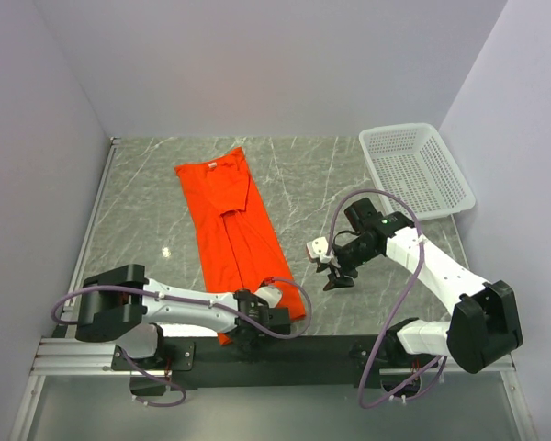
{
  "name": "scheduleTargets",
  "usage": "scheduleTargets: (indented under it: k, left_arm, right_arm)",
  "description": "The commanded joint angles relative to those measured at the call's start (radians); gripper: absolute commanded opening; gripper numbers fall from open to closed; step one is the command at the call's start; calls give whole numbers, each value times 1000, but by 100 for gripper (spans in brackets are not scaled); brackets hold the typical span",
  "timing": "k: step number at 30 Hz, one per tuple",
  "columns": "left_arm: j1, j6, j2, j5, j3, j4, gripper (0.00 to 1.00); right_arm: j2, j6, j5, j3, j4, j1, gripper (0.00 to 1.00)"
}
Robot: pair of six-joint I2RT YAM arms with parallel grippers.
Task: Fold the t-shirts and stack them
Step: Fold the tshirt
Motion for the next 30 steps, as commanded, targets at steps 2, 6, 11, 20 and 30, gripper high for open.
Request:
scheduleTargets:
  k: [2, 6, 11, 20, 30]
  left_arm:
    - [4, -18, 8, 30, -47, 42, 47]
    - [2, -23, 0, 59, -84, 77, 40]
    - [-4, -26, -2, 76, -96, 105, 22]
    - [-4, -31, -58, 95, -110, 136, 1]
    - [11, -66, -164, 131, -156, 174, 1]
  right_arm:
    - [-22, -24, -32, -5, -26, -5, 59]
    - [-13, -24, -27, -5, -29, -5, 58]
    - [-2, -34, 7, -17, -26, 22, 57]
    - [-15, -2, 131, -138, 181, 243, 58]
    - [30, 139, 246, -162, 350, 432, 58]
